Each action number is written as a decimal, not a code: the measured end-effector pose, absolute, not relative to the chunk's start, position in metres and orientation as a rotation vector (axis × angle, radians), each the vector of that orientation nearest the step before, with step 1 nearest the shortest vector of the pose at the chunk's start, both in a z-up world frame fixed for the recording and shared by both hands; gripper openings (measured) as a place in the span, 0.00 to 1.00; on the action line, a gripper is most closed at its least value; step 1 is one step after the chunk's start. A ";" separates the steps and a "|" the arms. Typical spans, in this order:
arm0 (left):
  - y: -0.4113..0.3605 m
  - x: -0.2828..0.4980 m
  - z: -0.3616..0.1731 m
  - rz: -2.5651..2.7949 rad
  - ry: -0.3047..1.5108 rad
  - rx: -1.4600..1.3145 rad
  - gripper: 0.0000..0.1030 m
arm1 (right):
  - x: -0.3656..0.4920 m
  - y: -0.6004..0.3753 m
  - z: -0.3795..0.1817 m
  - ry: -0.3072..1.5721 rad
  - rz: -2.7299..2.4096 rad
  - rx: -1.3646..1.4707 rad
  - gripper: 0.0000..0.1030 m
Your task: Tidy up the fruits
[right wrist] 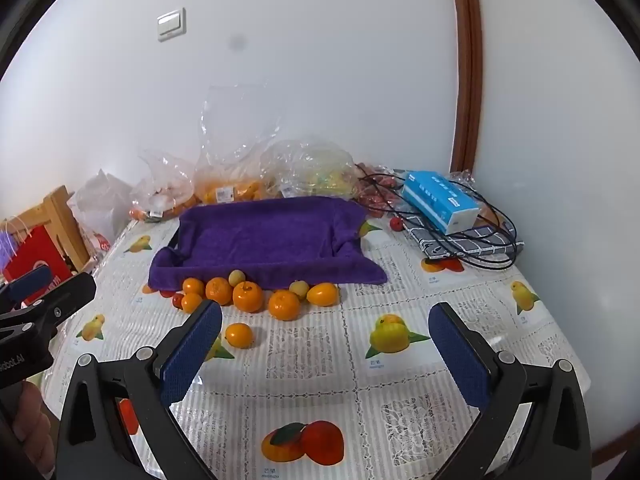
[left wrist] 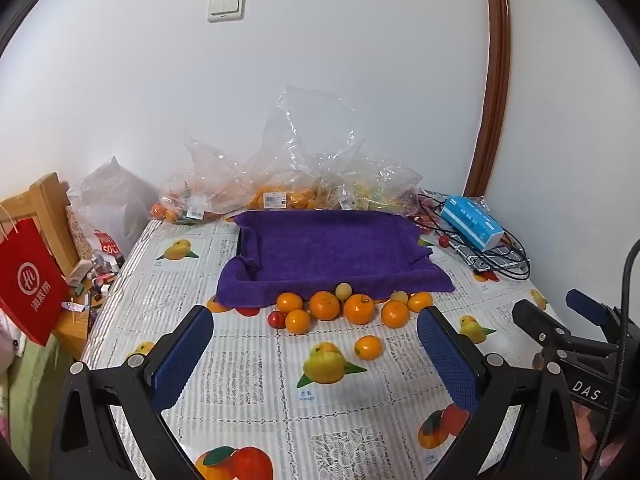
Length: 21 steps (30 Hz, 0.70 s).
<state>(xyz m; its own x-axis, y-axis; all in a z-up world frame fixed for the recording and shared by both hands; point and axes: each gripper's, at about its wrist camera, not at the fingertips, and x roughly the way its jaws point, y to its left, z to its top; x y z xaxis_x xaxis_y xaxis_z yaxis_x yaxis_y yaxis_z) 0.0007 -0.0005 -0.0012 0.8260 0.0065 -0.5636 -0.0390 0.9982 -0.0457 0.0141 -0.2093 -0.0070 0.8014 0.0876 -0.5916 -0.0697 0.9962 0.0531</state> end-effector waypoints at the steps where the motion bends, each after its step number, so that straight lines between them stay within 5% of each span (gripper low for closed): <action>1: -0.001 0.001 -0.002 0.023 0.602 -0.057 0.99 | 0.014 -0.209 -0.007 0.630 0.086 0.031 1.00; 21: 0.000 -0.006 0.006 0.026 0.591 -0.076 0.99 | 0.006 -0.209 0.001 0.627 0.084 0.025 1.00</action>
<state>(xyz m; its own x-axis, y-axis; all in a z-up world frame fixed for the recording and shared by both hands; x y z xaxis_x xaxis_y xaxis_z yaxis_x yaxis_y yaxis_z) -0.0058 0.0004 0.0063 0.8300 0.0029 -0.5578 -0.0467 0.9968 -0.0642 0.0057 -0.2094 0.0005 0.8065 0.0860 -0.5849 -0.0706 0.9963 0.0490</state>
